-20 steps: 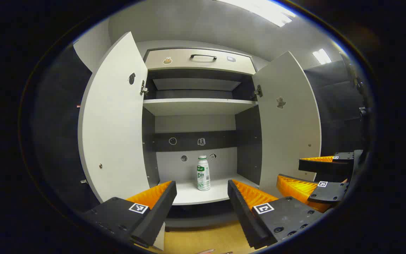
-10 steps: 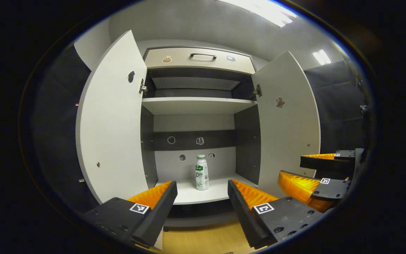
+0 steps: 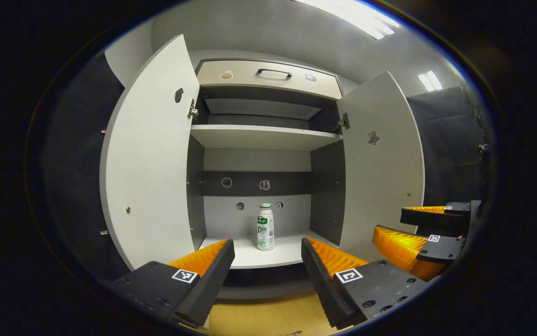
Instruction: Grasp the bottle in the cabinet with the left hand and place it on the coaster, then close the right door with the right hand and the left door with the left hand.
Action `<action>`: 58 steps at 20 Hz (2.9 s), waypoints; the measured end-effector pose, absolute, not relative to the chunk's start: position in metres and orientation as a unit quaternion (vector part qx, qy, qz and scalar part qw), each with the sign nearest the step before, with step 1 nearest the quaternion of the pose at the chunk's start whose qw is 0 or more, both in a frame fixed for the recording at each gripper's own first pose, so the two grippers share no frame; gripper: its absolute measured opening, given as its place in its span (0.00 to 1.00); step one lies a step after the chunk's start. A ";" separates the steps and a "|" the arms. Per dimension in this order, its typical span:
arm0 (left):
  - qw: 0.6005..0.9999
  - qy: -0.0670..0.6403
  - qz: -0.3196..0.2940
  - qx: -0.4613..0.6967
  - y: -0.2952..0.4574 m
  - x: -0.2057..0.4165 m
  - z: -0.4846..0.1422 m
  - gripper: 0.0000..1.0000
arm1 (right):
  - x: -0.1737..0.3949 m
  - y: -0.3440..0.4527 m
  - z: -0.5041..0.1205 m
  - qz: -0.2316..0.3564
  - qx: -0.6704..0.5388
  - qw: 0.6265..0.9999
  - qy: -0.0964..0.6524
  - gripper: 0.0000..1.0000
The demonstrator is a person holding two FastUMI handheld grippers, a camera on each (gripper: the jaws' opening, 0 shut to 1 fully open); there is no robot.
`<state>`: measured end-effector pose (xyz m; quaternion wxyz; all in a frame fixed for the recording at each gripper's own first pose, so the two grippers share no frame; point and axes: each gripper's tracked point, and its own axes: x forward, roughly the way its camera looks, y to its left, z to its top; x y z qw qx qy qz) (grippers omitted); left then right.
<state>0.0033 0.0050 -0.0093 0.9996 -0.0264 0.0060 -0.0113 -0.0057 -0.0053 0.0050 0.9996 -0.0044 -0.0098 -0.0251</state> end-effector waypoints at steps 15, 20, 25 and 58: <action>0.998 -0.005 -0.051 0.018 0.012 0.047 -0.020 0.95 | -0.003 0.011 -0.014 -0.046 -0.024 0.999 0.011 0.97; 0.999 -0.020 -0.030 0.009 0.021 0.115 -0.028 0.95 | 0.029 0.012 -0.020 0.008 -0.019 1.000 0.001 0.98; 0.999 -0.021 -0.017 0.023 0.024 0.199 -0.044 0.95 | 0.073 0.006 -0.041 0.053 -0.034 0.998 0.014 0.98; 0.999 -0.016 -0.042 -0.004 0.001 0.313 -0.067 0.70 | 0.155 -0.016 -0.061 0.105 0.000 0.994 0.020 0.98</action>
